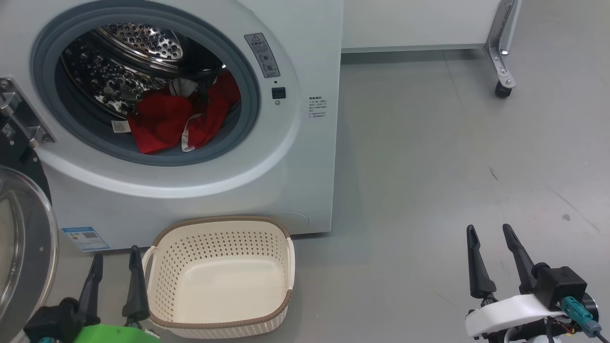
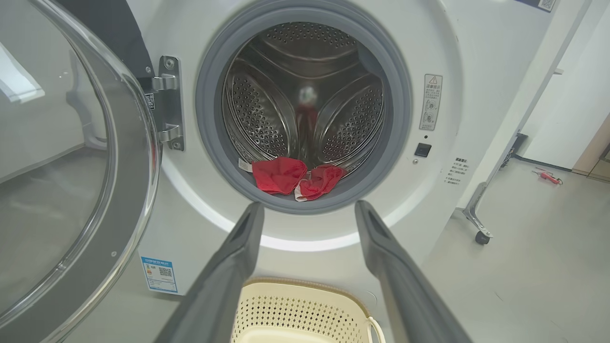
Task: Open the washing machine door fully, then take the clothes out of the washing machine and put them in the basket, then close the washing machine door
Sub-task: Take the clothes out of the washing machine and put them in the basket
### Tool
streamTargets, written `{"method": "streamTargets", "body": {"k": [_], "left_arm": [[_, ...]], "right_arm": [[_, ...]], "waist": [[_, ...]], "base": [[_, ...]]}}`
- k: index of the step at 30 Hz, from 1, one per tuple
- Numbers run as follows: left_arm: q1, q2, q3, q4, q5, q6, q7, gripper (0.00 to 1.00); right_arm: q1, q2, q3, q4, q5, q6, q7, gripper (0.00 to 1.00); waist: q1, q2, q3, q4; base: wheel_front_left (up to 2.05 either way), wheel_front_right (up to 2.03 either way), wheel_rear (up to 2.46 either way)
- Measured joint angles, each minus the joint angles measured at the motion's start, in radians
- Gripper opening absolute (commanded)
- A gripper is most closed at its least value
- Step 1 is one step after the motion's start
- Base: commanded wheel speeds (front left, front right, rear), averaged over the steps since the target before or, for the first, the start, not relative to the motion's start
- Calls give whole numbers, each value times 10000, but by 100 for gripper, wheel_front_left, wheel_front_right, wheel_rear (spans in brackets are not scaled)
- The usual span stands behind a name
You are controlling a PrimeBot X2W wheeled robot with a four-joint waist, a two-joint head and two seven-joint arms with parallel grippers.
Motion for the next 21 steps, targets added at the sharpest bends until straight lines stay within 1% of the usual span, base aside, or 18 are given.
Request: {"method": "streamTargets", "body": {"k": [10,21], "left_arm": [[13,6,-27,-4,2,-2,0,100],[20,63,-105,15,176,-2,0,100]], "right_arm": [[1,10,-2,21,0,2,0,100],[0,19,19,38,0,4,0,100]], "waist": [[0,0,29,21],[0,0,18,-4]], "base": [[59,-64,6],[20,-20,0]]}}
